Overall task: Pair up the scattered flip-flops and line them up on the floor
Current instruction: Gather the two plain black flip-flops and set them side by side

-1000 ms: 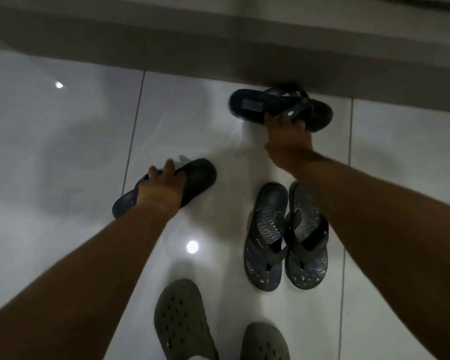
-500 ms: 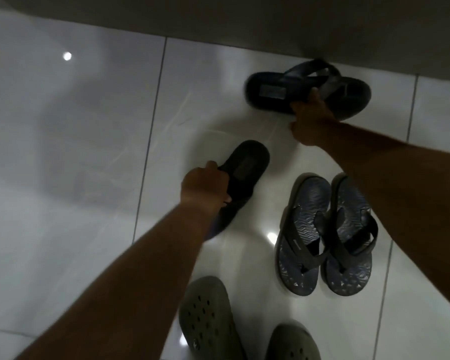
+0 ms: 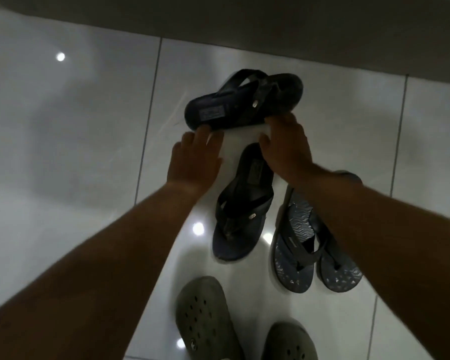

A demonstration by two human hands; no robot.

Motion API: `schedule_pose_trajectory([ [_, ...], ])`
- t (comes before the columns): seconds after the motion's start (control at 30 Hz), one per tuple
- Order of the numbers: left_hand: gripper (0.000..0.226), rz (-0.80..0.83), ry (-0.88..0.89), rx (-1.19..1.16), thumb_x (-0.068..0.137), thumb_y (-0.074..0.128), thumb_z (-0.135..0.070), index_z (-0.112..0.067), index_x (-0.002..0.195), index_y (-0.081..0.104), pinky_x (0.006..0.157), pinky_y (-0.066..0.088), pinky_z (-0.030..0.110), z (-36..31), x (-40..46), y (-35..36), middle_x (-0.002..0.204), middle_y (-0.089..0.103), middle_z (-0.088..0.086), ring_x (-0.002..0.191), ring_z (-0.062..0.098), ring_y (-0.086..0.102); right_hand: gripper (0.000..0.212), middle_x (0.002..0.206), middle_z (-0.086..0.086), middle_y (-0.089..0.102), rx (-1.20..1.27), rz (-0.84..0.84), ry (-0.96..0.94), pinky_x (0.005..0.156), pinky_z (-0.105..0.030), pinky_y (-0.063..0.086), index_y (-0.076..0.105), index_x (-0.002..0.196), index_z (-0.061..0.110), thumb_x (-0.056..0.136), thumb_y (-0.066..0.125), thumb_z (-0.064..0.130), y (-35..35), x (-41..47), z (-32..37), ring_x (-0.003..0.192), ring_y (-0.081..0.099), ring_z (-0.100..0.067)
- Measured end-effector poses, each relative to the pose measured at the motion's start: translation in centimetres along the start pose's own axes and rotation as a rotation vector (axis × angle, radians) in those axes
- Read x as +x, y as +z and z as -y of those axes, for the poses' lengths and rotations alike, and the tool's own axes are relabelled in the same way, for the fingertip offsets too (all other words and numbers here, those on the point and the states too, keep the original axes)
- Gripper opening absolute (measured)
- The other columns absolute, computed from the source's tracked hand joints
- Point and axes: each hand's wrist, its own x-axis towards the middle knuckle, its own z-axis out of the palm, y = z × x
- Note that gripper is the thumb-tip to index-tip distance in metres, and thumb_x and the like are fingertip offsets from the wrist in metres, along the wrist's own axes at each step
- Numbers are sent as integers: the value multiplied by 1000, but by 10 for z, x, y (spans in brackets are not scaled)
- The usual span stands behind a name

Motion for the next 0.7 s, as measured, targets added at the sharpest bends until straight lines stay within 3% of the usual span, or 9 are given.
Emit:
schedule_pose_trajectory([
  [0.07,55,-148,165,32,91,51,-16,-18,144,37,90,51,54,-4,29,-7,148,42,18,120,43,52,40,131,-17,49,-10,66,41,96,-47,48,54,128,13,95,50,36,6,-29,3,117,52,-38],
  [0.17,61,-49,354,27,89,51,-13,-22,146,31,91,51,55,-24,76,-9,152,37,15,127,41,50,51,141,-13,43,-104,303,28,98,-47,45,52,130,16,93,47,51,24,-66,12,123,45,-36],
  [0.27,50,150,51,-418,85,62,-33,-25,132,45,84,51,39,-47,105,-12,126,58,3,105,21,60,58,137,-13,44,-188,396,-20,93,-47,44,58,117,14,88,47,63,39,-94,18,119,45,-36],
  [0.33,51,163,-137,-597,81,68,-39,-22,127,52,87,51,39,-54,115,-4,119,63,3,100,19,59,60,136,-13,43,-231,451,-38,91,-47,44,58,114,13,84,51,65,47,-104,20,118,45,-37],
  [0.4,47,143,-194,-567,81,65,-39,-22,124,56,96,48,50,-54,116,4,121,64,6,109,28,60,59,139,-13,38,-243,505,-33,94,-47,43,58,117,12,83,57,60,52,-108,22,120,44,-37],
  [0.5,50,141,-348,-344,84,66,-36,-19,130,54,107,30,68,-29,114,11,134,58,17,126,42,51,52,140,-14,35,-245,497,-18,98,-46,43,57,120,10,86,62,49,57,-107,24,120,44,-35],
  [0.6,50,119,-456,-210,85,67,-33,-14,130,57,104,35,68,17,99,9,131,60,21,124,45,52,50,141,-14,34,-248,467,-16,97,-45,44,58,120,9,87,62,46,61,-107,22,120,44,-35],
  [0.7,42,118,-452,-174,87,64,-29,-10,125,60,103,38,64,58,74,13,126,62,24,120,45,55,49,142,-14,34,-262,456,-23,96,-44,43,59,122,11,88,60,46,61,-106,21,121,43,-35],
])
